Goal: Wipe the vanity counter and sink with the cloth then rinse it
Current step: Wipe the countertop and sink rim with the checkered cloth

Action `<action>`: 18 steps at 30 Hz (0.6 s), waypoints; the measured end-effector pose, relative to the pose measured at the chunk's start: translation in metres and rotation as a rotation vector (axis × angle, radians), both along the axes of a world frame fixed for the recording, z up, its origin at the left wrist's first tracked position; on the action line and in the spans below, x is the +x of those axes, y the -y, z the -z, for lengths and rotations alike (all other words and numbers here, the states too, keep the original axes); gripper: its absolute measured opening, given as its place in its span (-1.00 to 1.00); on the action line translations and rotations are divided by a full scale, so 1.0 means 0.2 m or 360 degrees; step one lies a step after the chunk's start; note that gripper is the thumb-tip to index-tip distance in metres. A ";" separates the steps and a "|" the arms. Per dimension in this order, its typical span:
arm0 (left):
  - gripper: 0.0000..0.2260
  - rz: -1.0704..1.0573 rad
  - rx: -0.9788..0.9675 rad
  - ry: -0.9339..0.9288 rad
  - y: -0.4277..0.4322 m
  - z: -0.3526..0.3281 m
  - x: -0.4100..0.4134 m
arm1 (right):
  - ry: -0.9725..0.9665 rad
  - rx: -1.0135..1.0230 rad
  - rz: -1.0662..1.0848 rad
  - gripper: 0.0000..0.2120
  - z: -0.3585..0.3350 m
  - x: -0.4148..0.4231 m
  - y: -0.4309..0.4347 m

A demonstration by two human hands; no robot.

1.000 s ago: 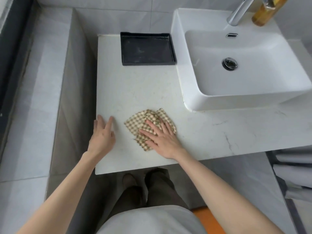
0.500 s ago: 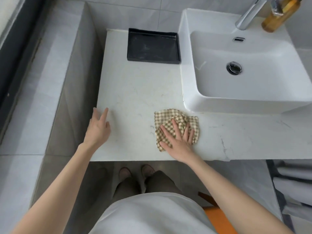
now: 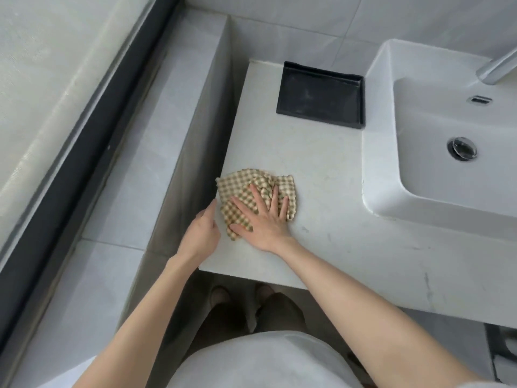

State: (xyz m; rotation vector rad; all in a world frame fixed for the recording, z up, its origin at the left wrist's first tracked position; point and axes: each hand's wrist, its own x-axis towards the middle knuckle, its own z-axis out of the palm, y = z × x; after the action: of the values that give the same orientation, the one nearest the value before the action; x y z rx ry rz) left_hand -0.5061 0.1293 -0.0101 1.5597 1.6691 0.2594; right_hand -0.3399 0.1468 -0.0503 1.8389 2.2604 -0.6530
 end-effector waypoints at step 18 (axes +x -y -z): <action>-0.55 -0.0131 0.0208 0.0079 -0.57 0.08 0.11 | -0.0092 0.0081 0.0046 -0.39 0.00 0.01 -1.27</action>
State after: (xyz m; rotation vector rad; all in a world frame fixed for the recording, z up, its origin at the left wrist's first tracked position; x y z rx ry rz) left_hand -0.4834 0.2428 -0.0259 1.5681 1.7087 0.4549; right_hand -0.3377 0.3998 -0.0507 1.9031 2.3116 -0.6678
